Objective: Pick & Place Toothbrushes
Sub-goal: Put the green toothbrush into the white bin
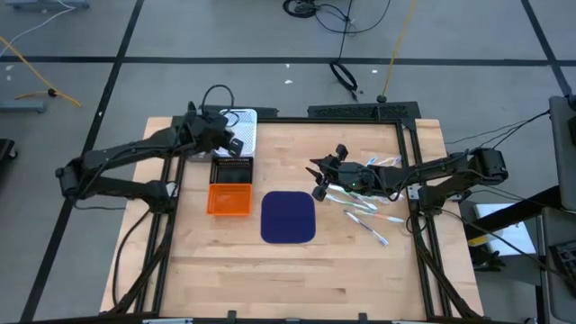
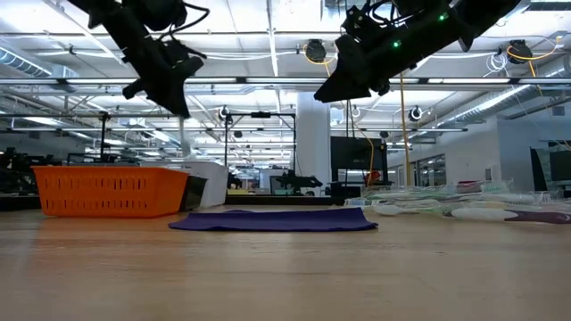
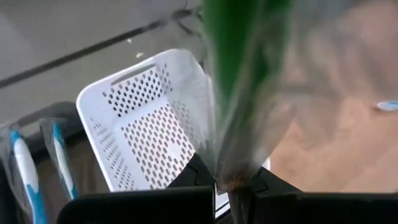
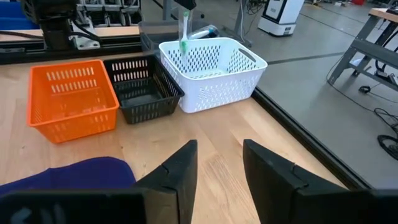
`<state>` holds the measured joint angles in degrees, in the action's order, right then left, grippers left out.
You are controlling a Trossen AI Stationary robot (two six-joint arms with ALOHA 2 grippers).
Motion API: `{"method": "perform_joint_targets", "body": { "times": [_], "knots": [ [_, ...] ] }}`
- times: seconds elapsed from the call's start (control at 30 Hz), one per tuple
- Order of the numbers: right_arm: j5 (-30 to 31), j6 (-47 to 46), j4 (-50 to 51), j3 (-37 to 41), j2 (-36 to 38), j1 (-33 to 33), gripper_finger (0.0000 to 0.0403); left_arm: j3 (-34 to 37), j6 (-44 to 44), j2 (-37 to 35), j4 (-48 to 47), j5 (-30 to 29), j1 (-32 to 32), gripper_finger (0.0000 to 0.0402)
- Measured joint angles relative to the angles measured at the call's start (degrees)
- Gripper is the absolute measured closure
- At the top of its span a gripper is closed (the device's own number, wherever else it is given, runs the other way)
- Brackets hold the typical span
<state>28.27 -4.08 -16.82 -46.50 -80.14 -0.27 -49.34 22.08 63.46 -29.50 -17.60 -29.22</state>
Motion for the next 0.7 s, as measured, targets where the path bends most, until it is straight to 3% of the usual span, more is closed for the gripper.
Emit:
{"method": "perform_joint_targets", "body": {
  "times": [0.43,0.7],
  "knots": [
    [0.0,0.02,0.0,0.02,0.0,0.0,0.0287,-0.12,-2.1,6.5,-1.08,4.33,-7.22,0.0398],
    [0.0,0.0,-0.02,0.02,0.0,0.0,0.0287,-5.07,-4.03,10.26,-9.7,4.63,-9.99,0.0398]
  ]
}}
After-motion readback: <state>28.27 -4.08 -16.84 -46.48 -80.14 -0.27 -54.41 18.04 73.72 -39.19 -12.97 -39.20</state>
